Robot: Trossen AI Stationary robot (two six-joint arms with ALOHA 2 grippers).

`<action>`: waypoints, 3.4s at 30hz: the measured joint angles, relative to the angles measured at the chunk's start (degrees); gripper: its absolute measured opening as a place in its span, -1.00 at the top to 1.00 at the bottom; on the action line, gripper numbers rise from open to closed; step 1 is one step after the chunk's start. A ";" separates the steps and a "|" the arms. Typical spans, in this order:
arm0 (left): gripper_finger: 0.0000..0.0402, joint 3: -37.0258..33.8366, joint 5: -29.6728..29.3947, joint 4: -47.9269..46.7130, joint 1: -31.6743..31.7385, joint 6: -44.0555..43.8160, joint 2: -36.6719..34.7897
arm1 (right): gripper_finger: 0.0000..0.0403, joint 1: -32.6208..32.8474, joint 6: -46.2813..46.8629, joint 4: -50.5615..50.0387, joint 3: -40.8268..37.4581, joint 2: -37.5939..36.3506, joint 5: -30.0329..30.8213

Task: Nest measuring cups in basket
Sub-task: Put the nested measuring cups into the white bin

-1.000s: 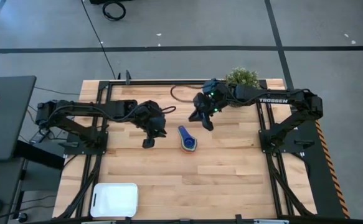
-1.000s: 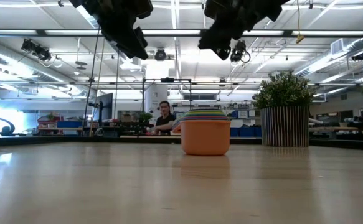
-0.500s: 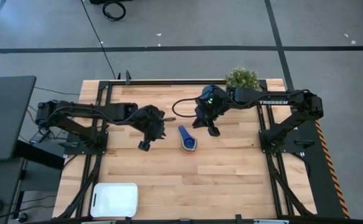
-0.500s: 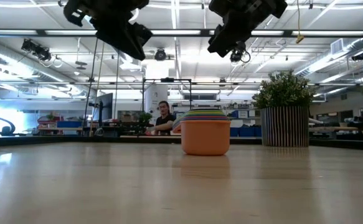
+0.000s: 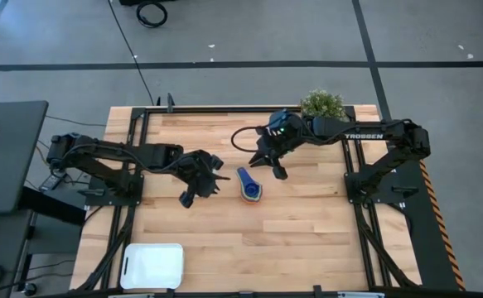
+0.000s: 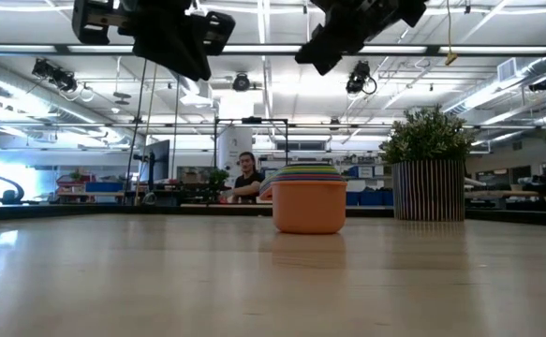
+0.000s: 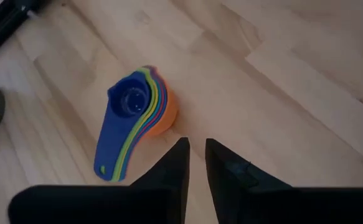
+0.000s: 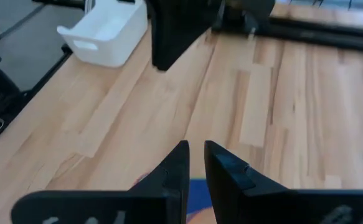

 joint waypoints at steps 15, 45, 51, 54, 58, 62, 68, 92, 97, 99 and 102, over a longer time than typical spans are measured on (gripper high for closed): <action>0.75 0.00 0.00 0.64 -0.32 -1.15 0.02 | 0.72 0.00 -0.01 14.17 0.00 -0.01 0.04; 0.75 0.00 5.24 6.93 -0.28 -6.98 0.11 | 0.72 -0.02 -0.02 19.47 0.00 -0.01 0.08; 0.75 0.04 6.06 9.92 -0.80 -7.30 0.11 | 0.72 -0.02 -0.01 19.49 0.00 -0.01 0.06; 0.75 0.04 4.65 11.73 -0.52 -5.24 0.11 | 0.72 -0.02 -0.02 19.47 0.00 -0.01 0.07; 0.75 0.04 4.80 10.04 0.77 2.29 2.22 | 0.72 -0.02 -0.02 19.49 0.00 -0.01 0.06; 0.75 0.04 8.57 10.89 2.63 2.75 5.36 | 0.72 -0.02 -0.02 19.78 0.00 -0.01 0.06; 0.75 1.16 9.23 13.43 5.31 10.17 9.84 | 0.72 -0.02 -0.02 20.63 -0.02 -0.03 0.06; 0.75 16.00 9.70 2.33 6.13 13.31 23.26 | 0.72 -0.02 -0.02 17.20 -0.13 0.06 1.36; 0.75 15.98 8.53 1.67 5.77 9.95 23.26 | 0.72 0.02 -0.04 17.07 -0.13 0.06 2.95; 0.75 15.98 8.19 1.93 5.62 8.91 23.26 | 0.72 0.03 -0.04 17.08 -0.13 0.06 2.95; 0.75 15.89 8.19 2.83 5.62 8.65 23.26 | 0.72 0.02 -0.04 17.10 -0.11 0.05 2.88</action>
